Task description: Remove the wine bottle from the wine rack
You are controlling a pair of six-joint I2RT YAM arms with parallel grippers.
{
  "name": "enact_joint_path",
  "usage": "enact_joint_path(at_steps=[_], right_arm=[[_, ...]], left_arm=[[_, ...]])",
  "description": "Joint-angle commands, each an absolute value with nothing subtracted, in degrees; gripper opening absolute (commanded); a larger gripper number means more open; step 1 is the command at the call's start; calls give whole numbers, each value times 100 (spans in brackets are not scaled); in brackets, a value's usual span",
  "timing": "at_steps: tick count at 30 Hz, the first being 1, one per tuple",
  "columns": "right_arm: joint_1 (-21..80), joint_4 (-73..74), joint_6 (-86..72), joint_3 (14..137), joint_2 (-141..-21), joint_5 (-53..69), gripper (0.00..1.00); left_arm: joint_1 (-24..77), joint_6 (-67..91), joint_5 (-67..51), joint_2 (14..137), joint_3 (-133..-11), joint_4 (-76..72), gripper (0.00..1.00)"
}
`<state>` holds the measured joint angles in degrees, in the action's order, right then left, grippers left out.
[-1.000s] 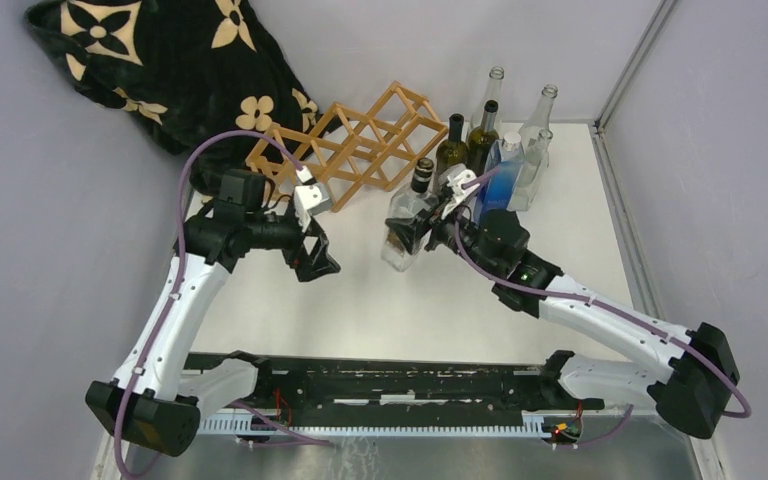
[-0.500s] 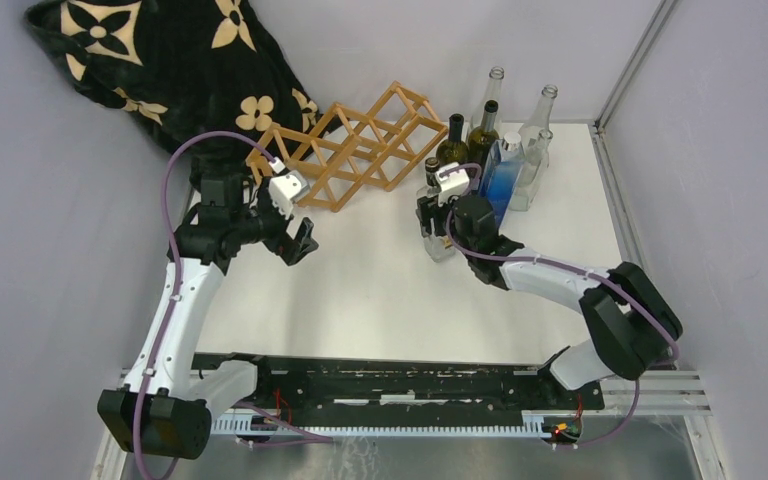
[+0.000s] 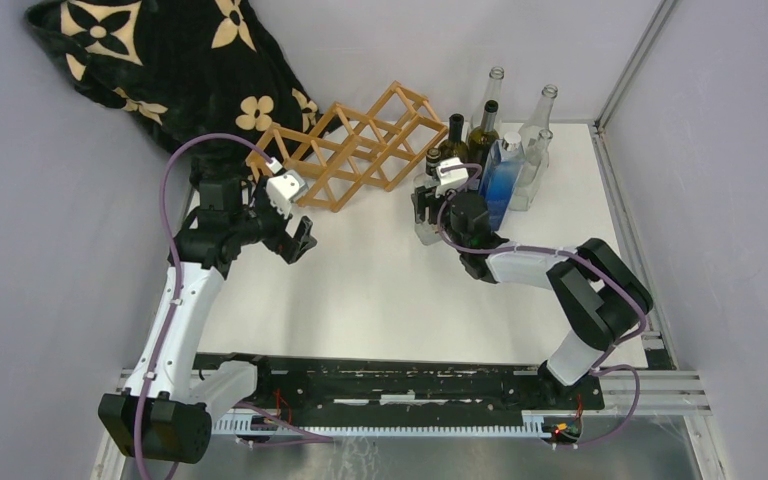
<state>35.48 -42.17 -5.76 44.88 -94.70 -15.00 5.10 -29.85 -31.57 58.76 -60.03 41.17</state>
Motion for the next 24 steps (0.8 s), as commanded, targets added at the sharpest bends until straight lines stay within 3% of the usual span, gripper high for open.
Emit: enact_joint_path(at_steps=[1, 3, 7, 13, 24], right_arm=[[3525, -5810, -652, 4620, -9384, -1466, 16], [3525, -5814, -669, 4582, -9409, -1248, 25], [3531, -5625, -687, 4511, -9308, -930, 64], [3531, -5550, -468, 4221, -9071, -700, 97], [3538, -4587, -386, 4011, -8268, -516, 98]], left_arm=[[466, -2772, -3098, 5760, -5948, 3734, 100], [466, -2712, -3062, 5768, -5924, 3670, 100], [449, -2528, -2925, 5803, -5939, 3516, 100], [412, -2397, -2715, 5799, -5918, 3350, 100], [287, -2307, -2681, 5732, -5845, 3232, 100]])
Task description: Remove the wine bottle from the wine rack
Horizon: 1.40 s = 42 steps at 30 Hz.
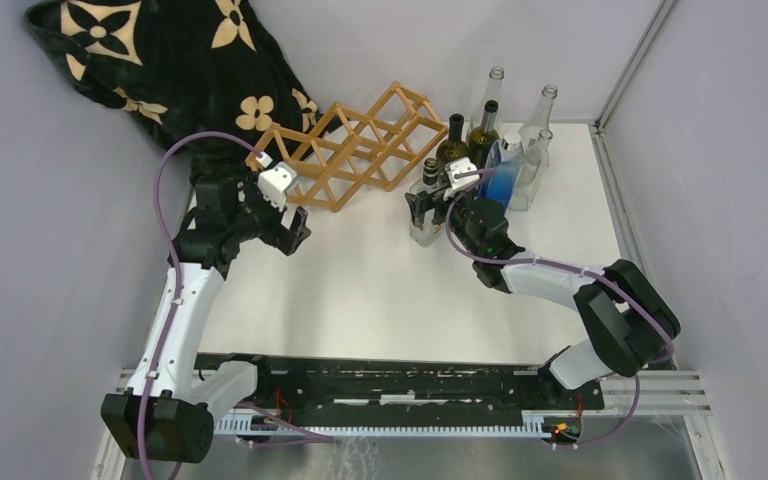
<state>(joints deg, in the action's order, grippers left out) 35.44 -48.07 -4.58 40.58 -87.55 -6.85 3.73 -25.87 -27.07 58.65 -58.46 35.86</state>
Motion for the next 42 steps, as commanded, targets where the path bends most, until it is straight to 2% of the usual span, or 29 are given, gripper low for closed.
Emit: enact_joint_path(at_steps=[1, 7, 14, 21, 24, 29, 32, 33, 35, 42], right_arm=[[3532, -4452, -414, 3989, -8131, -515, 98], [3536, -3283, -907, 3434, -6808, -514, 98], [3526, -1750, -1441, 2601, -5027, -1789, 98], [3526, -801, -1427, 2209, -4472, -3328, 98], [3532, -1380, -1377, 1630, -4109, -4274, 98], [3515, -2642, -490, 734, -3942, -4665, 98], [3517, -3459, 28, 330, -4098, -5906, 98], [3518, -4180, 522, 68, -4135, -6133, 98], [3429, -5752, 1286, -585, -4321, -6153, 98], [2646, -6695, 998, -674, -5649, -6230, 98]], left_arm=[[253, -2273, -2676, 5743, -5849, 3200, 100], [46, -2065, -2555, 5859, -5767, 2816, 100], [9, -1577, -2413, 6180, -4863, 1570, 100], [9, -1241, -2220, 6718, -4243, 560, 100], [9, -1419, -2011, 6820, -3792, -52, 100], [9, -1663, -2101, 7193, -3421, -608, 100], [9, -1462, -1920, 7435, -3190, -1284, 100], [-148, -1334, -1898, 7537, -3121, -1636, 100], [-204, -1107, -1872, 7716, -2950, -2180, 100], [-354, -626, -1823, 8002, -1908, -4950, 100]])
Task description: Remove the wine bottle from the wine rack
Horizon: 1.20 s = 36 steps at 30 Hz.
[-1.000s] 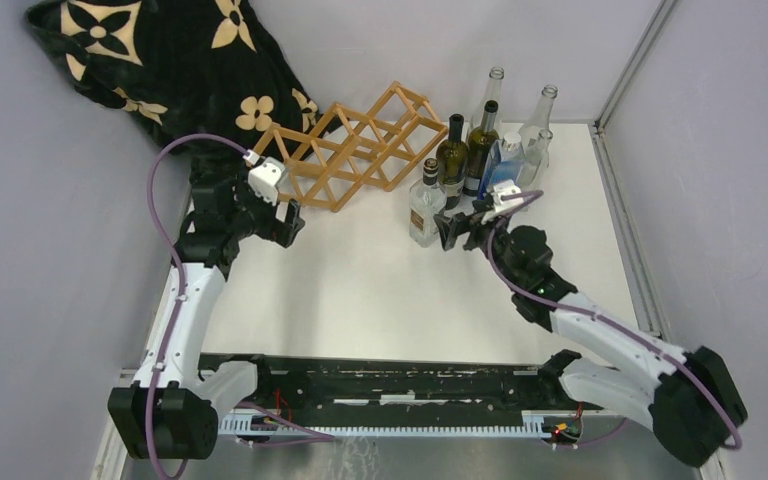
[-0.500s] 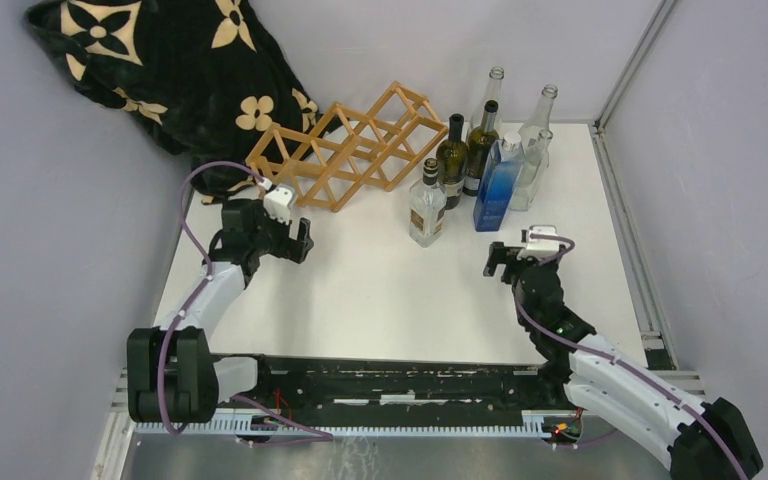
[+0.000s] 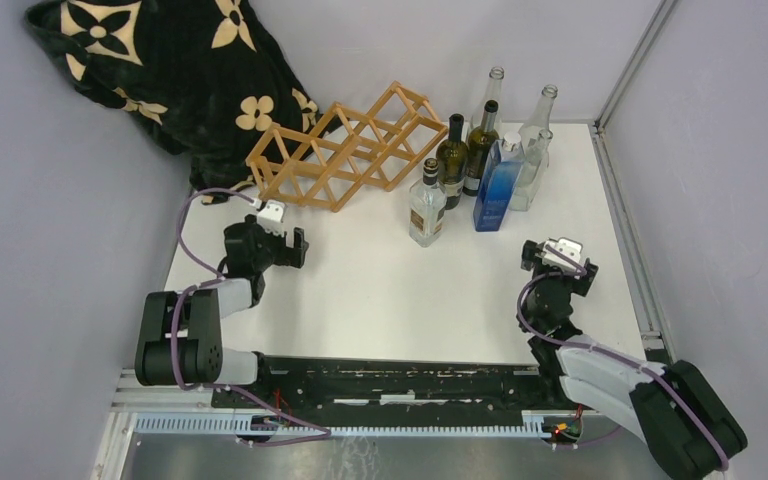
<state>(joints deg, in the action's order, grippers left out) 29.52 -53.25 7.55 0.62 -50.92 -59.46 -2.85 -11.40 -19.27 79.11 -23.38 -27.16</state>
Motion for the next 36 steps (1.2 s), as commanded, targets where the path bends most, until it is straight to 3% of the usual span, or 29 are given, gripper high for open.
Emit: enact_joint_path(at_steps=[1, 11, 14, 24, 31, 33, 36], right_arm=[[2526, -6807, 972, -672, -5806, -6199, 98], [1608, -7277, 647, -587, -6845, -5831, 98], [1551, -7502, 556, -554, -7101, -5658, 98], [1545, -8064, 1250, -547, -7530, -4160, 98], [1150, -8102, 1094, -725, -7492, -3006, 98], [1128, -8761, 1232, -745, -7944, -3021, 98], [1043, -8502, 1112, -675, -7891, -2923, 98]], left_arm=[[-359, -610, -1770, 8078, -1820, -5165, 100], [-422, -212, -985, 8572, -1496, -6365, 100], [-394, -130, -869, 8983, -948, -7853, 100], [-284, 201, 294, 8854, -1435, -6704, 100], [-284, 204, 315, 8875, -1442, -6724, 100], [-282, 202, 309, 8875, -1441, -6724, 100], [-282, 202, 308, 8864, -1441, -6720, 100]])
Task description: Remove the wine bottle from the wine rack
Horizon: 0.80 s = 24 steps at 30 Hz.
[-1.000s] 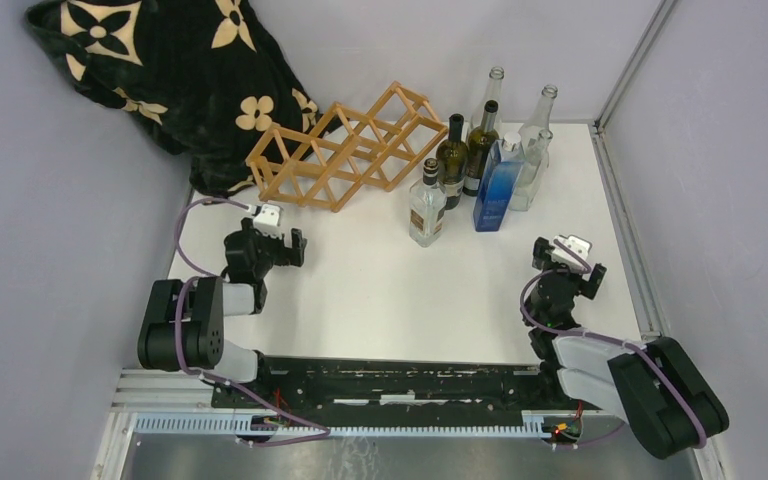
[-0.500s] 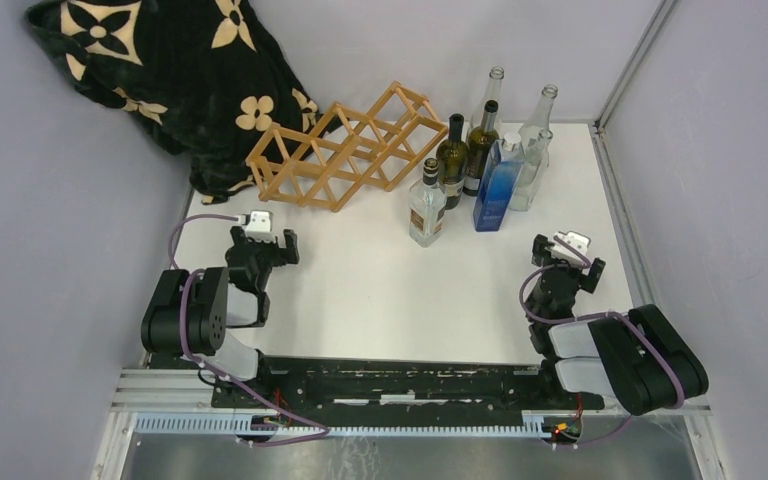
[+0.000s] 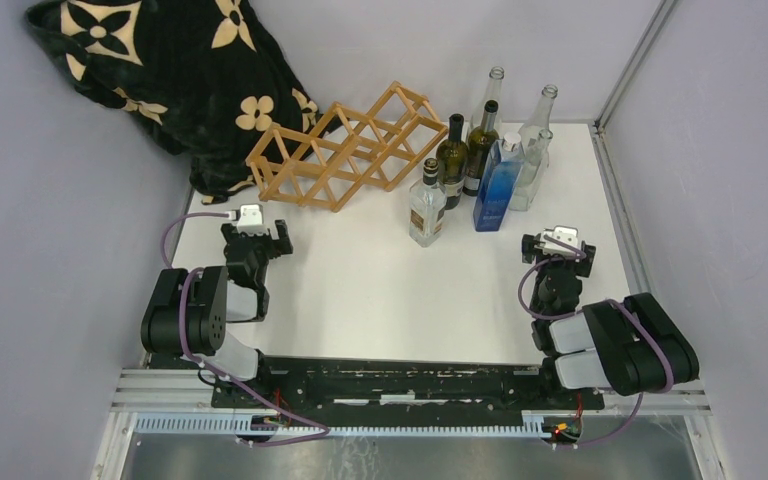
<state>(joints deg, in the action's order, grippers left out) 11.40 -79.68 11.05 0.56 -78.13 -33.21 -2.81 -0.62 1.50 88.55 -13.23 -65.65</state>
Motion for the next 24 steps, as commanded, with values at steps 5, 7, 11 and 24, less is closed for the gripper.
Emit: enact_joint_path(at_steps=[5, 7, 11, 24], right_arm=[[917, -8358, 1019, -631, -7860, -2764, 98], [920, -8295, 1011, -618, -7842, -2760, 98], [915, -8314, 1011, -622, -7845, -2760, 98], [920, -8316, 1011, -626, -7849, -2760, 98]], left_arm=[[-286, 202, 308, 8868, -1441, -6715, 100], [-287, 202, 308, 8868, -1441, -6715, 100], [-288, 202, 308, 8868, -1441, -6715, 100], [-274, 185, 343, 8899, -1477, -6680, 100]])
